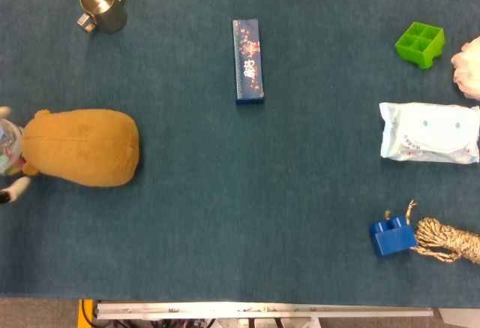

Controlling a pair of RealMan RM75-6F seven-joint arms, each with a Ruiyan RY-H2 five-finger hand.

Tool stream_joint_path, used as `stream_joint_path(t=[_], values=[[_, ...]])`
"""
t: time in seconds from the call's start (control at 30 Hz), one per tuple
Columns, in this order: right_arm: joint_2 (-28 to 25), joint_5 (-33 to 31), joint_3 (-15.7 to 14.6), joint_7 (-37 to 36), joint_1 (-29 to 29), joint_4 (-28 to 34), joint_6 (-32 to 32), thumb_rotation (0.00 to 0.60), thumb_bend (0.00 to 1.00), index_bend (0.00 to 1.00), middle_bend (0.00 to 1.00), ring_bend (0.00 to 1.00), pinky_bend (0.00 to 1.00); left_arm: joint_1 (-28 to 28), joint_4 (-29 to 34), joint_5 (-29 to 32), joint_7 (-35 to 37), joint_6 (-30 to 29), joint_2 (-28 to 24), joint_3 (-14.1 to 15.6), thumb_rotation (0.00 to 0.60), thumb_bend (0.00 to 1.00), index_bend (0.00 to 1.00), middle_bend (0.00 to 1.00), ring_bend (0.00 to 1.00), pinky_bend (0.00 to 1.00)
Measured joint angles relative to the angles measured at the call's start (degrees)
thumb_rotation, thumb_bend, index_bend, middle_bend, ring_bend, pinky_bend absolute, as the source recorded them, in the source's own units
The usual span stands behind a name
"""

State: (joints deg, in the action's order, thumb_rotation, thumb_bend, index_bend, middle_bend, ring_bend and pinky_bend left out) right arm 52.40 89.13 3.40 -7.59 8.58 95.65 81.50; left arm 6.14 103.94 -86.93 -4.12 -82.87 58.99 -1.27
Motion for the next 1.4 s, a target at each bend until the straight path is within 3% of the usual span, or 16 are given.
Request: stream_joint_path(t=[0.27, 0.3, 0.4, 0.5, 0.63, 0.7, 0.9, 1.4], values=[[-0.2, -0.6, -0.1, 0.2, -0.2, 0.2, -0.4, 0.600, 0.02, 0.20, 0.31, 0.22, 0.31, 9.2, -1.3, -3.8, 3.0, 10.8, 0.8, -1.3, 0.598, 0.05, 0.17, 0.09, 0.07, 0.00], [-0.2, -0.6, -0.1, 0.2, -0.2, 0.2, -0.3, 0.600, 0.02, 0.20, 0.31, 0.22, 0.31, 10.3, -1.5, -4.0, 3.3, 11.9, 1.0, -1.6, 0.574, 0.05, 0.17, 0.09, 0.07, 0.00], [-0.3, -0.8, -0.2, 0.1, -0.5, 0.2, -0.1, 0.600, 0.02, 0.20, 0.31, 0.22, 0.31, 13.5, -2.0, -4.1, 3.9, 15.4, 2.0, -2.6, 0.359, 0.05, 0.16, 0.08, 0.06, 0.00], [-0.4, -1.0, -0.3, 0.2, -0.8, 0.2, 0.0, 0.600, 0.02, 0.20, 0.31, 0.22, 0.31, 16.4, -2.7, -3.6, 4.3, 18.9, 3.1, -3.4, 0.194, 0.05, 0.14, 0.07, 0.05, 0.00], [-0.5, -1.2, -0.4, 0.2, -1.1, 0.3, 0.2, 0.600, 0.02, 0.20, 0.31, 0.22, 0.31, 20.0, -3.8, -2.0, 4.3, 23.8, 4.8, -4.2, 0.039, 0.05, 0.13, 0.06, 0.04, 0.00], [-0.5, -1.3, -0.5, 0.2, -1.3, 0.2, 0.3, 0.600, 0.02, 0.20, 0.31, 0.22, 0.31, 21.4, -4.2, -1.0, 3.7, 25.9, 5.5, -4.4, 0.005, 0.04, 0.13, 0.06, 0.04, 0.00], [-0.4, -1.6, -0.6, 0.1, -1.5, 0.1, 0.2, 0.600, 0.02, 0.20, 0.31, 0.22, 0.31, 24.5, -7.4, 0.2, -0.7, 28.8, 9.1, -4.2, 0.000, 0.02, 0.13, 0.06, 0.03, 0.00], [0.0, -2.0, -0.8, 0.4, -1.7, 0.0, -0.3, 0.600, 0.02, 0.20, 0.31, 0.22, 0.31, 26.5, -14.7, 0.8, -9.6, 31.8, 14.5, 0.4, 0.000, 0.02, 0.13, 0.06, 0.03, 0.00]])
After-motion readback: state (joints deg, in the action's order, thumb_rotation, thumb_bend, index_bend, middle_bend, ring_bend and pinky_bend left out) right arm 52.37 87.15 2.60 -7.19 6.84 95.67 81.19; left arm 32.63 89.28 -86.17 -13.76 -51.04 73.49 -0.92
